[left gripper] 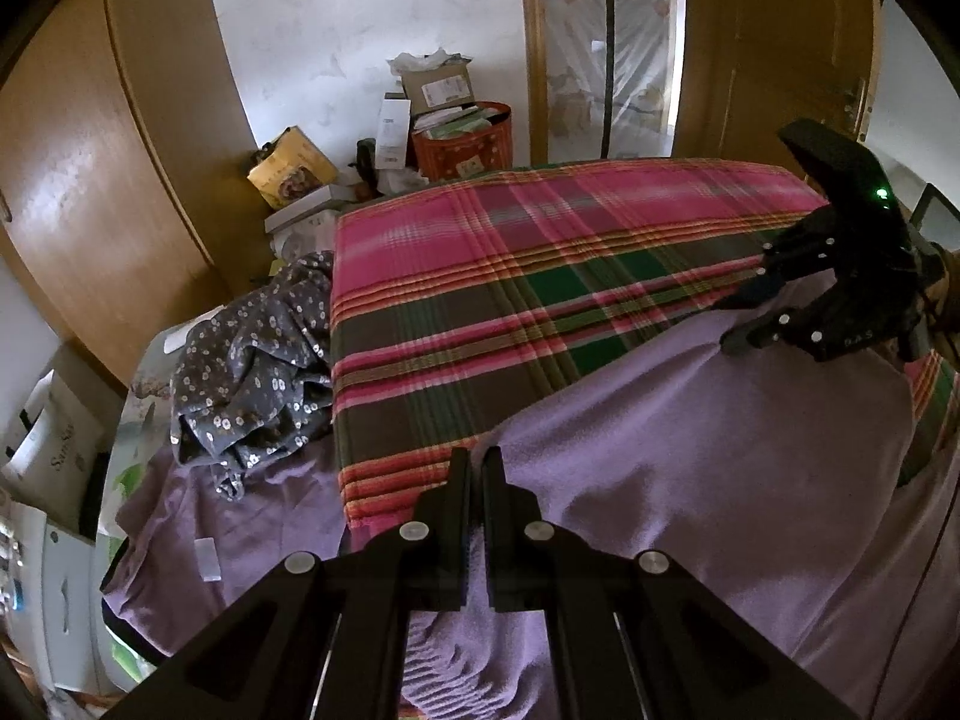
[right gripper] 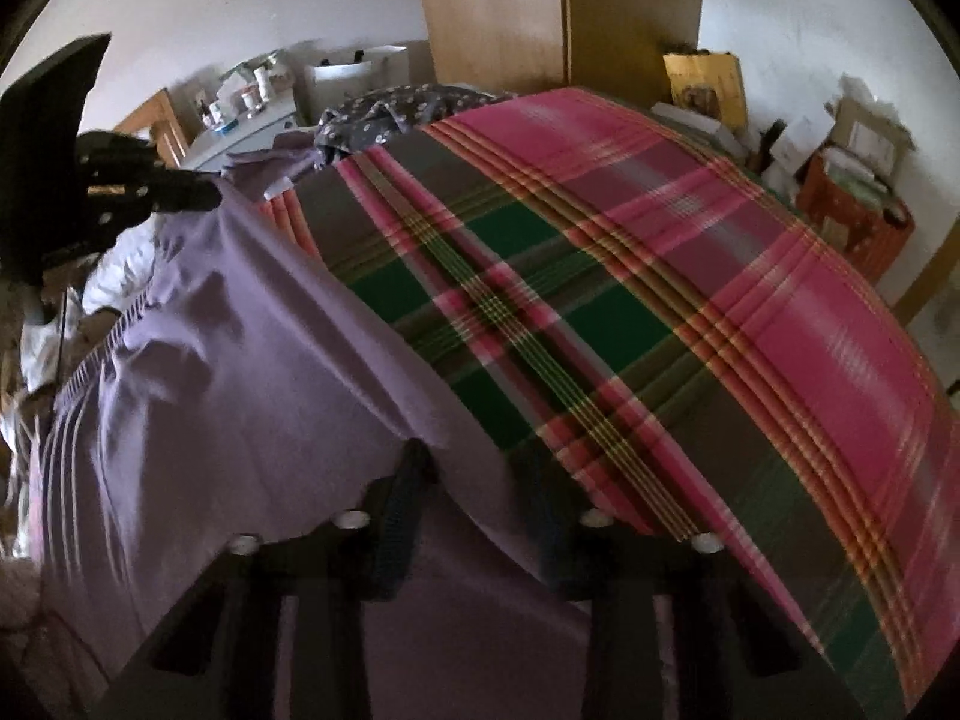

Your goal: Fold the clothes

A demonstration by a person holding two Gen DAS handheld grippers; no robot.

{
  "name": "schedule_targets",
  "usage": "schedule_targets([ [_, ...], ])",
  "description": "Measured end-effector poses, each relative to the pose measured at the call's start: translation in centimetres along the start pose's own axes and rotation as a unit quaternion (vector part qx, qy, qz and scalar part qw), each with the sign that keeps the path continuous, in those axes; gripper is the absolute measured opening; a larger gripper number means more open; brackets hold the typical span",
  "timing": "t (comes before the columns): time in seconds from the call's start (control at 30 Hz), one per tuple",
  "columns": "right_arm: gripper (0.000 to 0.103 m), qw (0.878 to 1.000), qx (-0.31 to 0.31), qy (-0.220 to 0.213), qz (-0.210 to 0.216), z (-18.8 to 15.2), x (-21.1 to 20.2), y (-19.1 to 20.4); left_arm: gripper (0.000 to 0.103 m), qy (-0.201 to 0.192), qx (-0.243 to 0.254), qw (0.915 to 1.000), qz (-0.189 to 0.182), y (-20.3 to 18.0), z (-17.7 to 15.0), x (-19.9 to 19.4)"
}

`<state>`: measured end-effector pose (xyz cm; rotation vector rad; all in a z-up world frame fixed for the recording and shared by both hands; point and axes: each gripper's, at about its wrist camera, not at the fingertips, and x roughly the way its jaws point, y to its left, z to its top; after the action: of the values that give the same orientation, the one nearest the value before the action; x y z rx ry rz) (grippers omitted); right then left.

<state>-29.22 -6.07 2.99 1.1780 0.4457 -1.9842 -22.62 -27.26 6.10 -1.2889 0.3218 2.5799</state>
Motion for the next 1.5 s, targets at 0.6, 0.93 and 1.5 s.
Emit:
schedule_targets([
  [0.6,0.008,0.993,-0.03,-0.063,-0.094,-1.6,-6.1,5.8,0.003,-0.001,-0.01,0.9999,-0.005,-0.3,-0.8,-1.2],
  [0.93,0.007,0.989,-0.021,-0.08,-0.125,-3.4,-9.6,10.6,0.003,-0.02,0.002,0.9998,-0.009,-1.7,-2.2,-5.1],
  [1.5,0.007,0.982,-0.03,-0.096,-0.161,-7.1,-13.8,19.2,0.003,-0.036,0.032,0.9988,-0.004,-4.1,-6.2,-11.5],
])
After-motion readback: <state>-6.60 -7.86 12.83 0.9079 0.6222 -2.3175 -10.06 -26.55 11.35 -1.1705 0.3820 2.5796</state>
